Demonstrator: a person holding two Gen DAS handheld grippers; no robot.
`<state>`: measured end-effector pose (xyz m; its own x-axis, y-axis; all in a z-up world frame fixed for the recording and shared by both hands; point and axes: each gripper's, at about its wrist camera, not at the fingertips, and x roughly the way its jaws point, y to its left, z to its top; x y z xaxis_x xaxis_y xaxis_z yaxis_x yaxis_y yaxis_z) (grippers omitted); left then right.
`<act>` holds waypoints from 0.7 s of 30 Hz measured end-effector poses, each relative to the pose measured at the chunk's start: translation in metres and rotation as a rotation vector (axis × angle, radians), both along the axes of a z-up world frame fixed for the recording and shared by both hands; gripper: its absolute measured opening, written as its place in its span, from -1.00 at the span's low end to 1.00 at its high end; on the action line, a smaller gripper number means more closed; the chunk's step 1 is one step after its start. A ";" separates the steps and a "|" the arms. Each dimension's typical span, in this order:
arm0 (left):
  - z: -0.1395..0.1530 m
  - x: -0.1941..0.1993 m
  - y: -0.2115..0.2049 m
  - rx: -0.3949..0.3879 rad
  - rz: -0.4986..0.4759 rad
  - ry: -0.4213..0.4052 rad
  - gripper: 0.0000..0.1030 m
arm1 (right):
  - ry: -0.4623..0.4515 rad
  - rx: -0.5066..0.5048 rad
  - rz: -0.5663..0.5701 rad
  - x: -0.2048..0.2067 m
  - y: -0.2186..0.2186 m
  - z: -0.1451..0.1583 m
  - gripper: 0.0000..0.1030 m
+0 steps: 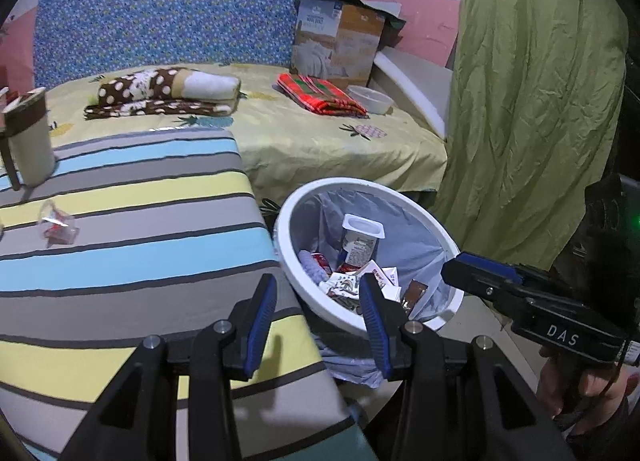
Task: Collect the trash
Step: 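Move both tools back over the bed toward the tissue and red cup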
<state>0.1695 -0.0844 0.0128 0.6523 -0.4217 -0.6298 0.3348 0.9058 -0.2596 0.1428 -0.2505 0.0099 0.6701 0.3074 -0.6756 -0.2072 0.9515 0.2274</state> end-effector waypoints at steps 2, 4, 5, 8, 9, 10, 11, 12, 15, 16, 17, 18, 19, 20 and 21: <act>0.003 -0.004 0.006 0.001 0.015 -0.009 -0.14 | -0.010 -0.003 0.016 -0.002 0.006 0.002 -0.33; 0.005 -0.007 0.011 0.003 0.028 -0.016 -0.14 | -0.020 -0.012 0.029 -0.005 0.013 0.003 -0.33; 0.005 -0.009 0.014 0.005 0.034 -0.020 -0.14 | -0.020 -0.010 0.040 -0.005 0.015 0.004 -0.33; 0.007 -0.014 0.021 0.013 0.058 -0.033 -0.14 | -0.017 0.006 0.061 -0.005 0.020 0.003 -0.33; 0.007 -0.015 0.024 0.011 0.065 -0.035 -0.14 | -0.020 0.004 0.065 -0.006 0.021 0.004 -0.33; 0.008 -0.017 0.026 0.010 0.072 -0.037 -0.14 | -0.025 0.002 0.069 -0.007 0.024 0.005 -0.33; 0.008 -0.018 0.029 0.011 0.080 -0.040 -0.14 | -0.027 0.002 0.072 -0.007 0.024 0.005 -0.33; 0.009 -0.020 0.031 0.012 0.087 -0.042 -0.14 | -0.028 0.003 0.076 -0.008 0.026 0.006 -0.33; 0.010 -0.024 0.037 0.014 0.104 -0.049 -0.14 | -0.023 0.004 0.091 -0.010 0.030 0.006 -0.33; 0.010 -0.025 0.040 0.015 0.109 -0.051 -0.14 | -0.021 0.001 0.095 -0.010 0.032 0.006 -0.33; 0.010 -0.026 0.042 0.016 0.115 -0.053 -0.14 | -0.020 -0.004 0.099 -0.010 0.034 0.006 -0.33; 0.010 -0.027 0.044 0.017 0.119 -0.054 -0.14 | -0.021 -0.006 0.102 -0.011 0.036 0.006 -0.33; 0.010 -0.028 0.046 0.018 0.124 -0.055 -0.14 | -0.021 -0.006 0.107 -0.011 0.037 0.006 -0.33; 0.010 -0.029 0.049 0.019 0.128 -0.055 -0.14 | -0.021 -0.006 0.114 -0.010 0.039 0.007 -0.33; 0.010 -0.030 0.051 0.021 0.134 -0.054 -0.14 | -0.023 -0.006 0.119 -0.011 0.040 0.007 -0.33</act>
<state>0.1396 -0.0333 0.0225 0.7349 -0.3159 -0.6001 0.2236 0.9483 -0.2253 0.1318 -0.2104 0.0173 0.6442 0.3814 -0.6629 -0.3237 0.9213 0.2155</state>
